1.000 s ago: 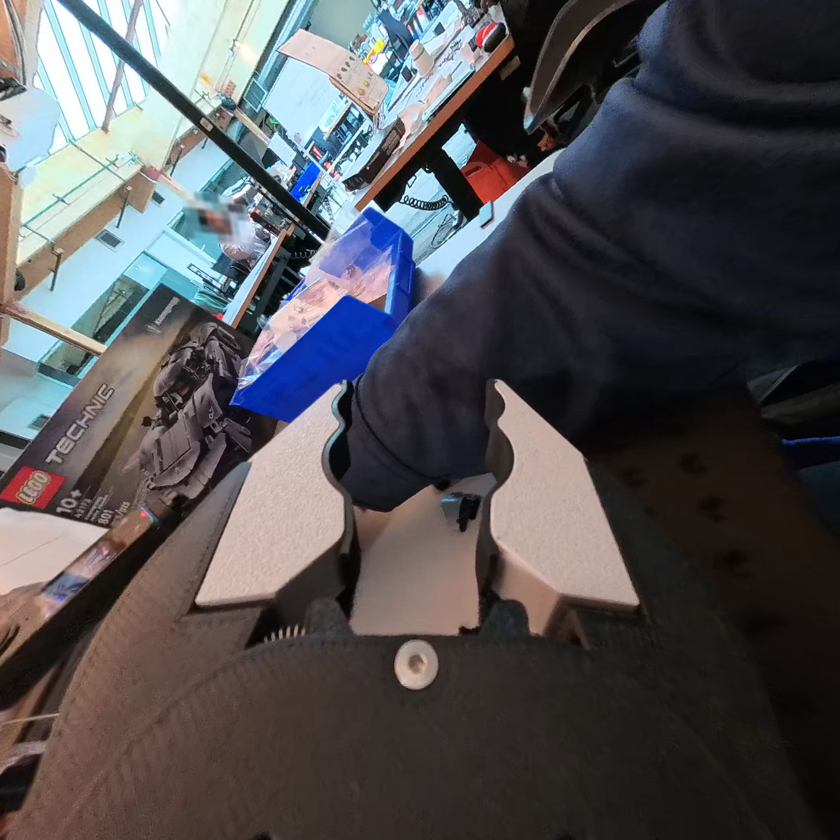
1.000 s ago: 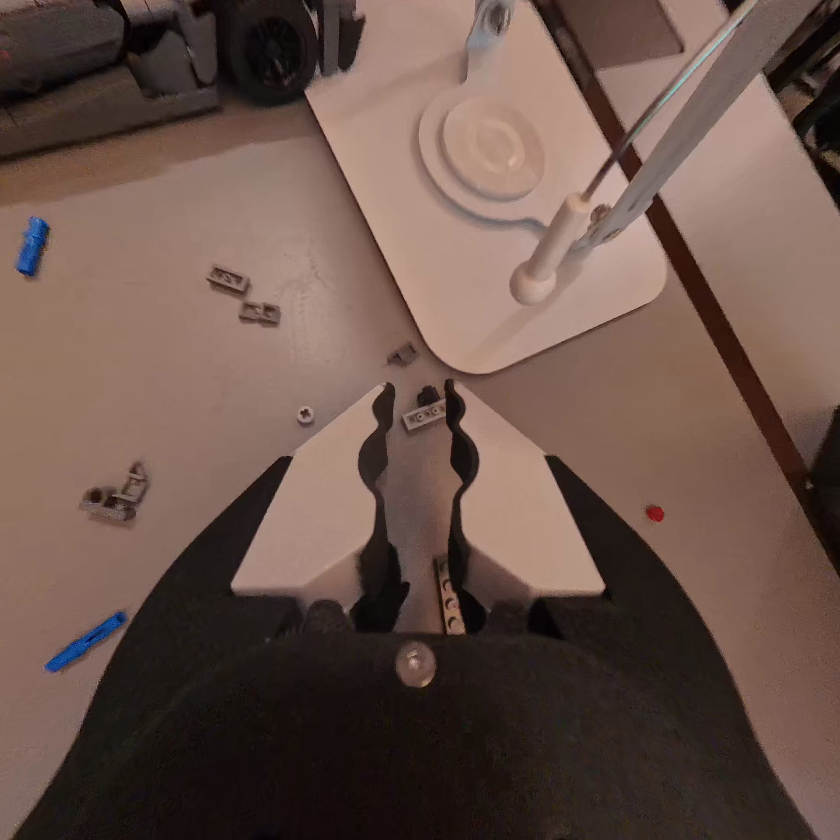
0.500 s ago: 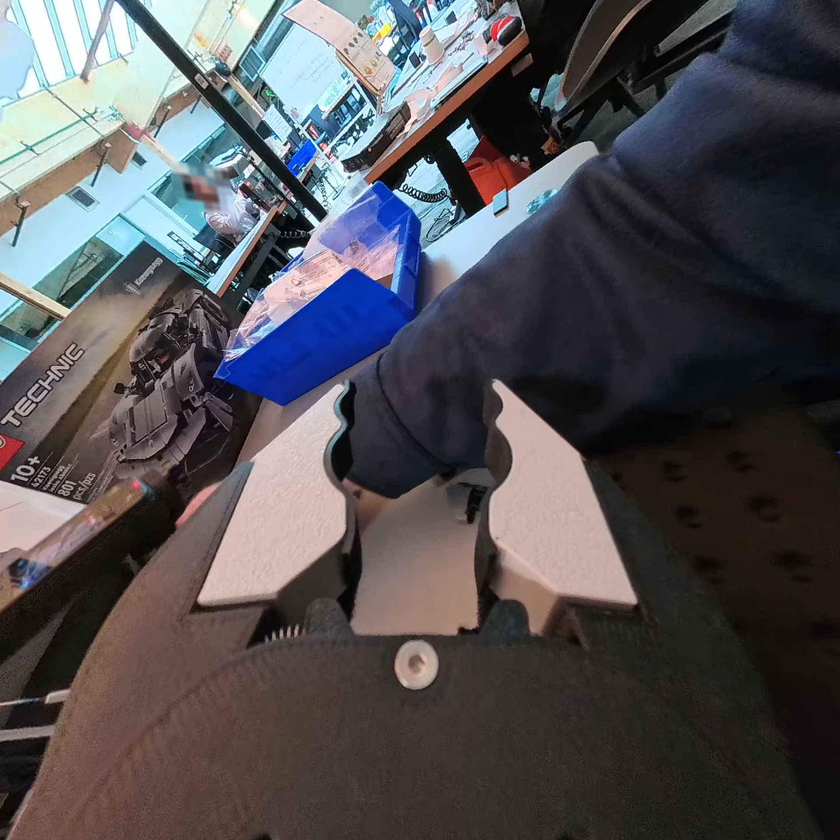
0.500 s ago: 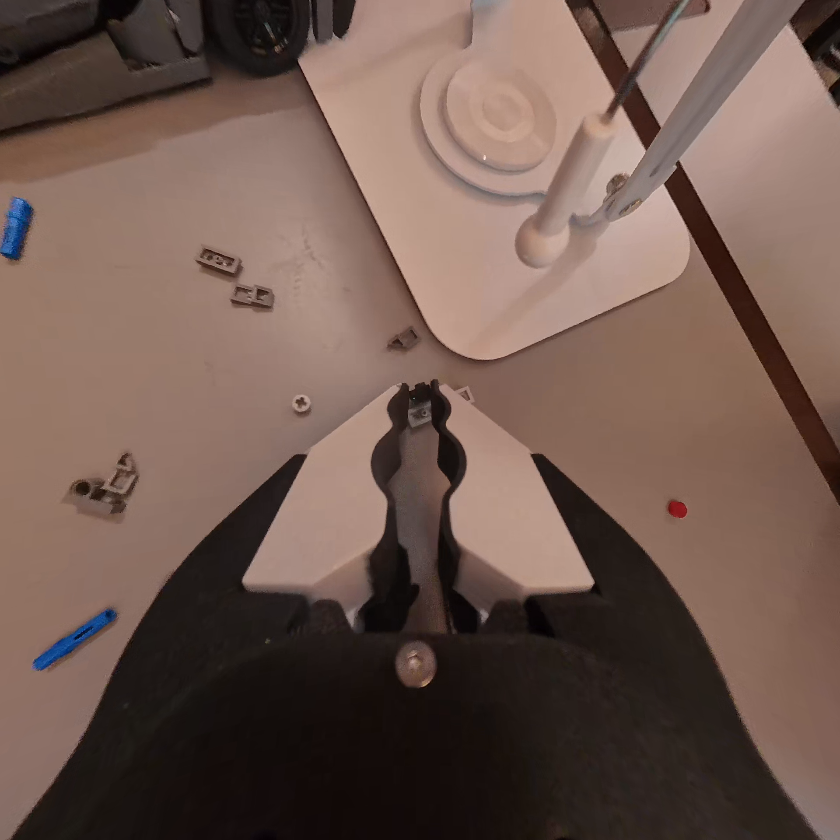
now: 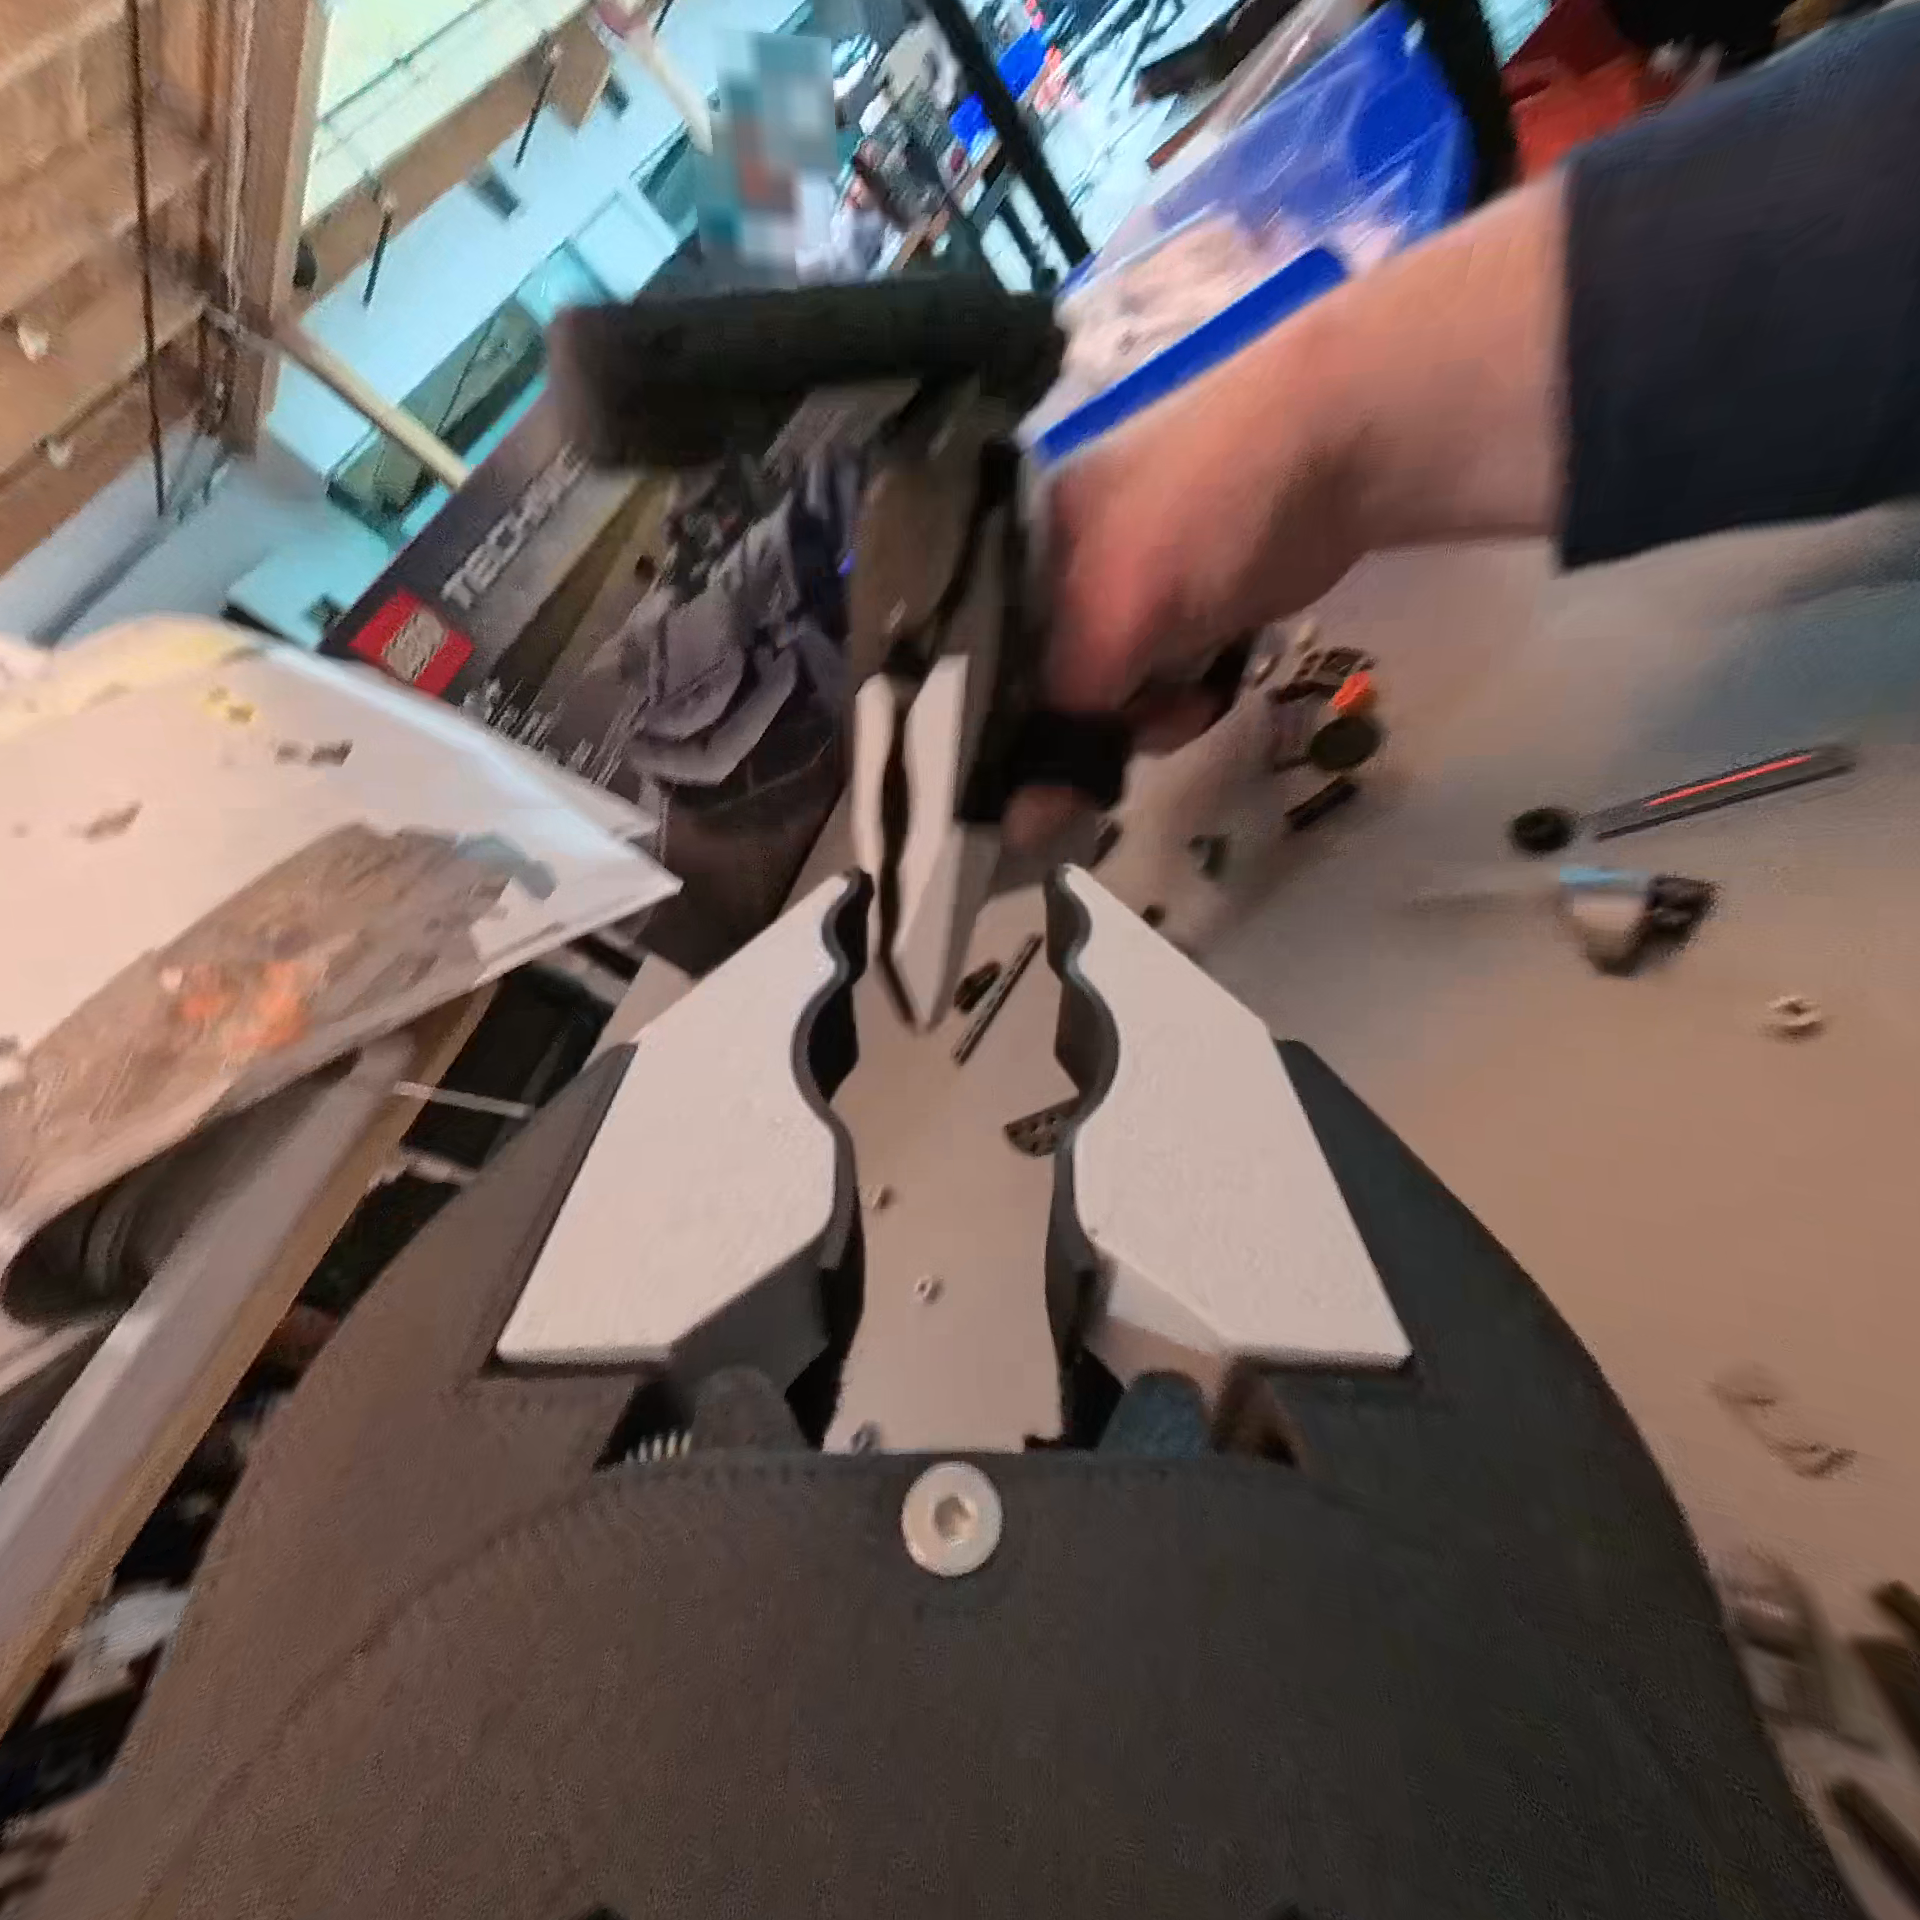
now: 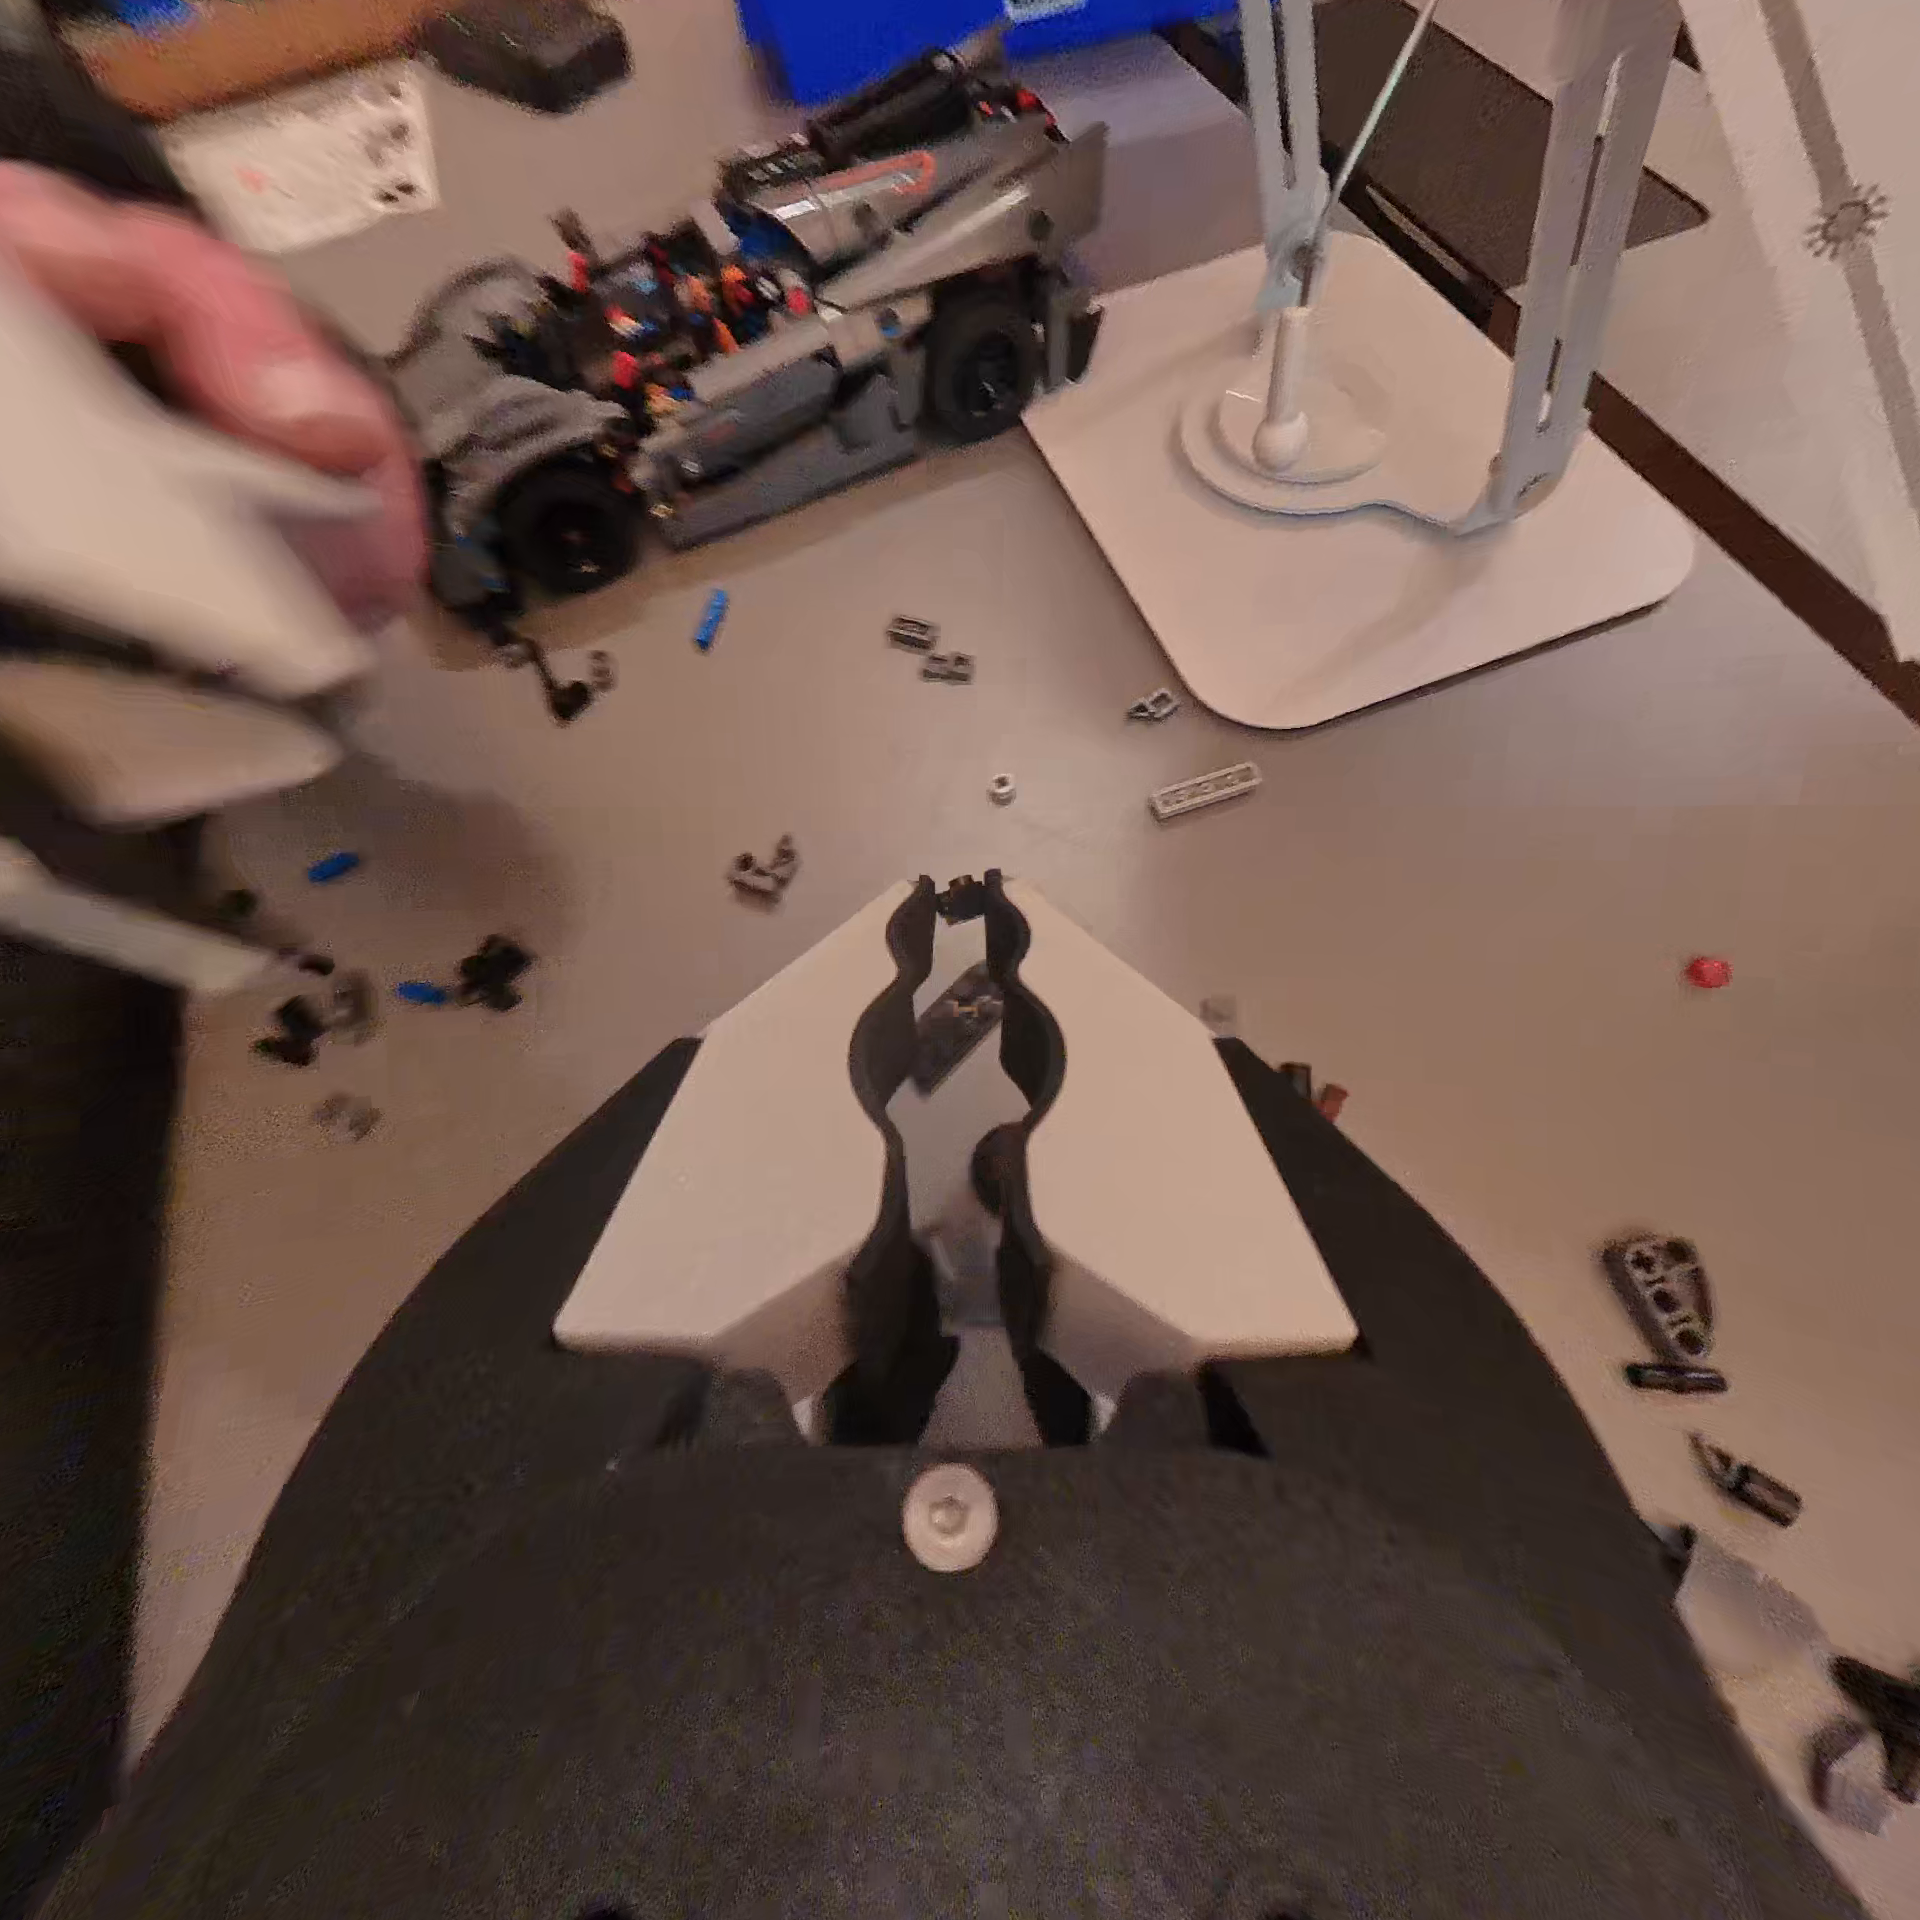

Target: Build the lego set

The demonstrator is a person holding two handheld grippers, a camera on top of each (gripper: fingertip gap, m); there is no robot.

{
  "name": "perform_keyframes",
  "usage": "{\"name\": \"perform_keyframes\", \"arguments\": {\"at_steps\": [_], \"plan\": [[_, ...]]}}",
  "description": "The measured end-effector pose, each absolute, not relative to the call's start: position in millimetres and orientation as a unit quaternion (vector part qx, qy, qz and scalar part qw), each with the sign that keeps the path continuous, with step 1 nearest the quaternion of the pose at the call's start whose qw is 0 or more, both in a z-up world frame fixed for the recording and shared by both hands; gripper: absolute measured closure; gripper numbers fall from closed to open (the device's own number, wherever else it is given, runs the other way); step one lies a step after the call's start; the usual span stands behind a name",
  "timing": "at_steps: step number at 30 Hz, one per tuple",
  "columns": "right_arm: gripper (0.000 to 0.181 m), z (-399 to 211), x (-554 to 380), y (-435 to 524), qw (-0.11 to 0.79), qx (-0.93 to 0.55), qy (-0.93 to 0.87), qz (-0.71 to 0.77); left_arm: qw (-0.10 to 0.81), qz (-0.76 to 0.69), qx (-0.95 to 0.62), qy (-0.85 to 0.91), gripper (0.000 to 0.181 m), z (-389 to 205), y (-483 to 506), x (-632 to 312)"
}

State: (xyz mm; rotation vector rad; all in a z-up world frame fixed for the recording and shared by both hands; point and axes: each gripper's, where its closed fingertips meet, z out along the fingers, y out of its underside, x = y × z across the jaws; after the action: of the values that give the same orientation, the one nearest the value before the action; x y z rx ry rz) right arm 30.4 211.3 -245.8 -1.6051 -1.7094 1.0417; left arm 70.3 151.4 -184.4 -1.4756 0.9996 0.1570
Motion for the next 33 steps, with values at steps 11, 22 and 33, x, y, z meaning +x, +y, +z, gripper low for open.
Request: {"name": "perform_keyframes", "arguments": {"at_steps": [11, 22, 33], "plan": [[0.174, -230, 64, 178, 0.212, -0.557, -0.646, 0.477, 0.556, 0.049, -0.697, 0.449, 0.150, -228, 173, 44], [0.174, -223, 58, 151, 0.146, -0.519, -0.634, 0.554, 0.575, 0.072, -0.639, 0.506, 0.165, -226, 160, 68], [0.174, -220, 54, 153, 0.122, -0.539, -0.596, 0.583, 0.568, 0.154, -0.629, 0.508, 0.175, -223, 162, 66]]}}
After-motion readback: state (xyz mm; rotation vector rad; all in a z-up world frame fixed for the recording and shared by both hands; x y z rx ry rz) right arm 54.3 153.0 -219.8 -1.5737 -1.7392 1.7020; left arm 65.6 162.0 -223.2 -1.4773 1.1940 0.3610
